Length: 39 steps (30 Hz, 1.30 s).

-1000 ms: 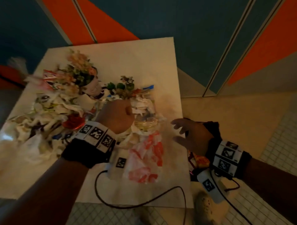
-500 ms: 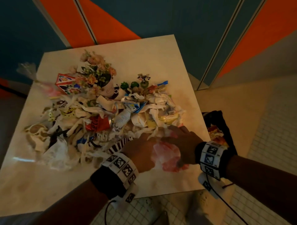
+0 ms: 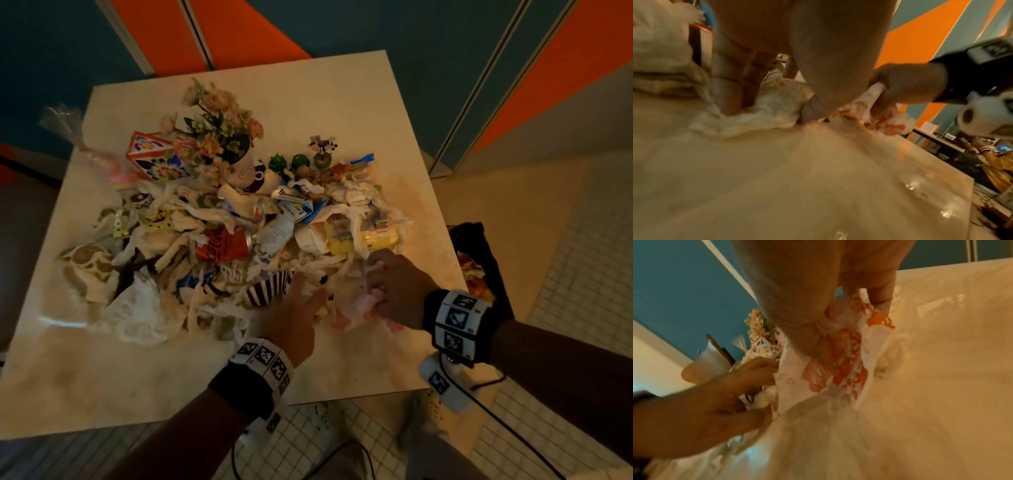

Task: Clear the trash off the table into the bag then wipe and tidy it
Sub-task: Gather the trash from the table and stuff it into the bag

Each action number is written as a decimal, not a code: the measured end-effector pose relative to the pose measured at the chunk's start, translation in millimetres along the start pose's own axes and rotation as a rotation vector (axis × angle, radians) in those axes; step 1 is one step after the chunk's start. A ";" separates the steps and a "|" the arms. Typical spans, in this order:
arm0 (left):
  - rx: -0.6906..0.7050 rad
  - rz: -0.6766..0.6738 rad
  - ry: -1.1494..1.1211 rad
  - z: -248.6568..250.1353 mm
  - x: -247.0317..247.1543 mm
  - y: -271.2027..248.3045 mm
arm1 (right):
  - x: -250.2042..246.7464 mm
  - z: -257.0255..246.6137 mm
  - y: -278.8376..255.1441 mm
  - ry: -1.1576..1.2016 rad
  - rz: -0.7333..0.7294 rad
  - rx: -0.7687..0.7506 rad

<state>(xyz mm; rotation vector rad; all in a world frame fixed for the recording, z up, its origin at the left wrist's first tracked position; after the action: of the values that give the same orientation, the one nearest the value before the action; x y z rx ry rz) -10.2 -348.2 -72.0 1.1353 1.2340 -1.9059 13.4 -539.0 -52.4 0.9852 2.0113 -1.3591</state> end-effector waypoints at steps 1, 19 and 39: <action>0.005 0.018 0.001 -0.3 -1.0 2.2 | -3.0 -1.0 -0.5 0.054 0.014 -0.018; -0.007 0.035 -0.108 -12.2 10.3 8.1 | -53.3 6.6 -20.4 0.548 0.334 0.039; -0.023 0.577 -0.513 -51.6 -137.1 -48.7 | -63.1 16.6 -29.6 0.411 0.468 -0.017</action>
<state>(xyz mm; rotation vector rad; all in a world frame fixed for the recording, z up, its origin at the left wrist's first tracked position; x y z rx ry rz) 30.0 -277.7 59.2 0.7972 0.5647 -1.5828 28.2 -579.1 5.1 1.7092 1.8828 -0.9380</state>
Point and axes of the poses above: each hand's wrist, its own y-axis towards the middle knuckle, its own x-axis out of the palm, z = x × y, the point moved 4 cm from there along y, towards the middle knuckle, and after that the axes turned 6 degrees about x, right-handed, at the moved point
